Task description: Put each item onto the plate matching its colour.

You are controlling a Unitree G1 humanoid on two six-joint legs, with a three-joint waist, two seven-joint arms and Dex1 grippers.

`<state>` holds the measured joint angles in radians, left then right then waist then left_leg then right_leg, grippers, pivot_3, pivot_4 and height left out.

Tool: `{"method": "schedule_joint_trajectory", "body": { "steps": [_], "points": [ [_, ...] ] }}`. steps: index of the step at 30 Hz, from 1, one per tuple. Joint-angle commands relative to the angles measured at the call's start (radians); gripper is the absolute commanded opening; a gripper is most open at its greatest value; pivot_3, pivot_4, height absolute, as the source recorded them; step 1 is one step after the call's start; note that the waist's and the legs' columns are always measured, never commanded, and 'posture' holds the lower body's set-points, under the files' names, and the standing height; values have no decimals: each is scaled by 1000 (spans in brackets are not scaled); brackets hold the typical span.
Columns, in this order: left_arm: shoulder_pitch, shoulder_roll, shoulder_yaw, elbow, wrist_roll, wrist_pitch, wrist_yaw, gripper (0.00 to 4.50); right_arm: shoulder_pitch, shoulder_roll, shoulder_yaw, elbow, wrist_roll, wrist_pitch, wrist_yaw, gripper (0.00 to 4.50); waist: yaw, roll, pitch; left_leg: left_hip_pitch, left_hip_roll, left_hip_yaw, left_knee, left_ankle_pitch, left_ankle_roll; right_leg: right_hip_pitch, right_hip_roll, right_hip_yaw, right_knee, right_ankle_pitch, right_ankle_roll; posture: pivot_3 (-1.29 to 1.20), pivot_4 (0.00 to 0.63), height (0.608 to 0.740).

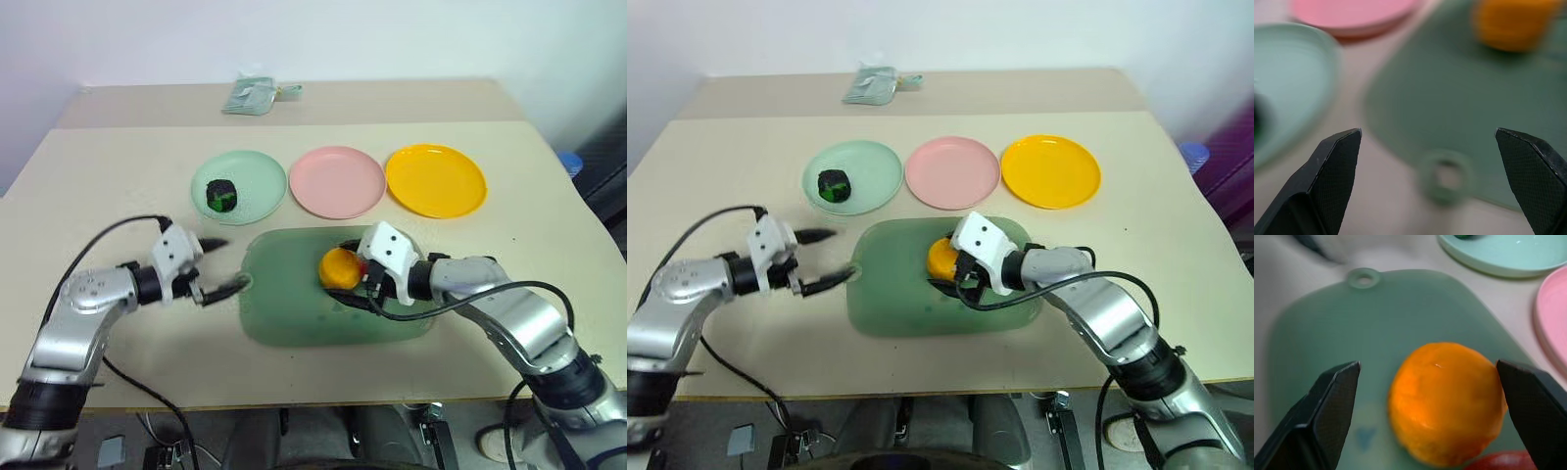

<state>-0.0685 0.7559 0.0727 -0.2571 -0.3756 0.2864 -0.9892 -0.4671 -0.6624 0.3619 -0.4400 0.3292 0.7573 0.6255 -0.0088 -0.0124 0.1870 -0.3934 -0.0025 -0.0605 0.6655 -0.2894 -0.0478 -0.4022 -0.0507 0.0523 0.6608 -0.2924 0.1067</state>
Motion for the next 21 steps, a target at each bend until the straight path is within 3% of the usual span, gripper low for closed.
{"method": "schedule_joint_trajectory", "body": {
  "steps": [1, 3, 6, 16, 19, 21],
  "points": [
    [31, -16, 8, -107, -33, 35, 32, 4487, -16, 19, 8, 21, -31, 19, 5, 4245, -2, 0, 0, 0, 0, 0, 0, 0, 0, 0, 0, 0, 0, 0, 0, 0, 150, 740],
    [51, -25, 4, -132, -36, 49, 43, 4500, -18, 29, -2, 15, -33, 21, 11, 3651, -6, 0, 0, 0, 0, 0, 0, 0, 0, 0, 0, 0, 0, 0, 0, 0, 150, 740],
    [58, -31, 1, -146, -42, 60, 50, 4500, -30, 43, -42, -8, -22, 27, 10, 2313, -6, 0, 0, 1, 0, 0, 0, 0, 0, 0, 1, 0, 0, 0, 0, 0, 150, 740],
    [55, -48, 25, -105, -84, 33, 34, 4500, -159, 76, -289, 27, 89, 138, 5, 2313, -7, 1, 0, 1, 0, 0, -1, 0, 0, -1, 1, 0, 1, 0, 0, 0, 150, 740],
    [69, -47, 35, -43, -65, -19, 17, 4500, -126, 50, -252, -33, 144, 163, 86, 3098, -6, 1, 0, 1, 0, 1, -1, 0, 0, 0, 1, 0, 1, 0, 0, 0, 150, 740],
    [73, -40, 45, -1, -53, -44, 13, 4500, -104, 58, -207, -65, 143, 180, 82, 4067, -7, 1, 0, 1, 1, 1, -2, 0, 1, -1, 2, 0, 1, 0, -1, 0, 150, 740]
  ]
}}
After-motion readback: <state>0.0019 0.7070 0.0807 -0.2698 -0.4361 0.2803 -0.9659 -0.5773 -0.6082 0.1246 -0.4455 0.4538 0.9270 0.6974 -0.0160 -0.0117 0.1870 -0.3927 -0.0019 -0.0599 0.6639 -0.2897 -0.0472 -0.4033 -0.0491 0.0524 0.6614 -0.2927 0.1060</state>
